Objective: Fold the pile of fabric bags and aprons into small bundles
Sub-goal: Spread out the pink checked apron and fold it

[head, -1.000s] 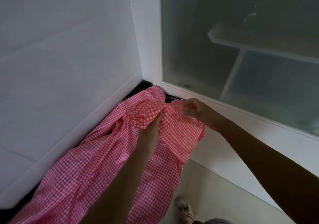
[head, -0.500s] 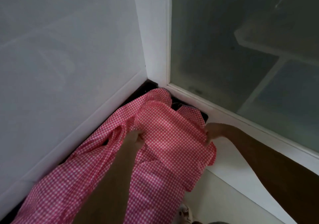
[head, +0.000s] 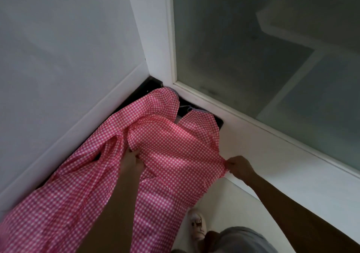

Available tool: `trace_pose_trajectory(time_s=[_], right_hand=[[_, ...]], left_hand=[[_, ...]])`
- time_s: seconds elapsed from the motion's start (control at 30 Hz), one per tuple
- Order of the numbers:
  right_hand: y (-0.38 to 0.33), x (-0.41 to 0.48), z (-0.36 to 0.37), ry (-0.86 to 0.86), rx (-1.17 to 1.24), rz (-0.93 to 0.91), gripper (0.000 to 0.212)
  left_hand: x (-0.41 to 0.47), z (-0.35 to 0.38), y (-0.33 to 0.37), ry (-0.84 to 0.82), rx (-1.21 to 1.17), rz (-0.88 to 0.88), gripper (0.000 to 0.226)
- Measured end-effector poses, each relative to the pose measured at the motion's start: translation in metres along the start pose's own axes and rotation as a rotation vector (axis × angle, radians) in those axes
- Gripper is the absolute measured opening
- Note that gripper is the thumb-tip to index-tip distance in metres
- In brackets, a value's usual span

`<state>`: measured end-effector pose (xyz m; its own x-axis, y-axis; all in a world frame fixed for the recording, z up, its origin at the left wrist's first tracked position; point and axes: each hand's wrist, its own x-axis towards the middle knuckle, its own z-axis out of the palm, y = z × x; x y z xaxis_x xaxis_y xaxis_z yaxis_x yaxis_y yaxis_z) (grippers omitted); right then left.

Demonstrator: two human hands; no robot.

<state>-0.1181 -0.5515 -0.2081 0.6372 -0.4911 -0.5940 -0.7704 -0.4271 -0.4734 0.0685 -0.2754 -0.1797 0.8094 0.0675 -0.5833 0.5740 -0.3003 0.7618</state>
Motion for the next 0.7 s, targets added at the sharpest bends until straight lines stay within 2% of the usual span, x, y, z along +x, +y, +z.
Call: trace_pose_trajectory(time_s=[0.03, 0.1, 0.2, 0.3, 0.37, 0.4, 0.47, 0.5, 0.53, 0.6, 0.67, 0.7], right_hand=[[-0.003, -0.005, -0.001, 0.045, 0.160, 0.002, 0.019], [-0.011, -0.017, -0.011, 0.035, 0.428, -0.032, 0.018], [-0.027, -0.029, -0.037, -0.089, 0.576, -0.162, 0.017], [-0.036, -0.031, -0.071, -0.286, 0.686, -0.228, 0.030], [-0.044, -0.023, -0.090, -0.319, 0.526, -0.225, 0.031], [-0.046, -0.015, -0.096, -0.276, 0.302, -0.225, 0.025], [-0.045, 0.001, -0.099, -0.075, -0.254, -0.245, 0.016], [-0.047, 0.004, -0.096, 0.024, -0.395, -0.248, 0.014], [-0.052, 0.005, -0.090, 0.097, -0.409, -0.250, 0.015], [-0.072, 0.002, -0.070, 0.155, -0.284, -0.314, 0.017], [-0.101, -0.004, -0.042, 0.107, -0.180, -0.470, 0.020], [-0.113, -0.007, -0.026, 0.065, -0.166, -0.572, 0.029]], left_hand=[[-0.001, 0.001, 0.005, -0.045, 0.061, 0.047, 0.040], [0.003, 0.001, 0.006, 0.015, 0.117, 0.124, 0.046], [0.008, -0.008, 0.012, 0.047, 0.299, 0.141, 0.043], [0.006, -0.009, 0.013, 0.050, 0.156, 0.065, 0.040], [0.006, -0.012, 0.013, 0.004, 0.045, 0.054, 0.042], [0.010, -0.014, 0.009, -0.045, -0.013, 0.038, 0.046], [0.019, -0.018, 0.004, -0.072, -0.041, -0.004, 0.056], [0.024, -0.017, 0.004, -0.050, 0.018, 0.005, 0.054], [0.027, -0.017, 0.005, -0.017, 0.120, 0.022, 0.049], [0.021, -0.013, 0.016, 0.047, 0.272, 0.071, 0.046], [0.014, -0.010, 0.026, 0.088, 0.400, 0.116, 0.048], [0.012, -0.007, 0.028, 0.083, 0.460, 0.139, 0.052]])
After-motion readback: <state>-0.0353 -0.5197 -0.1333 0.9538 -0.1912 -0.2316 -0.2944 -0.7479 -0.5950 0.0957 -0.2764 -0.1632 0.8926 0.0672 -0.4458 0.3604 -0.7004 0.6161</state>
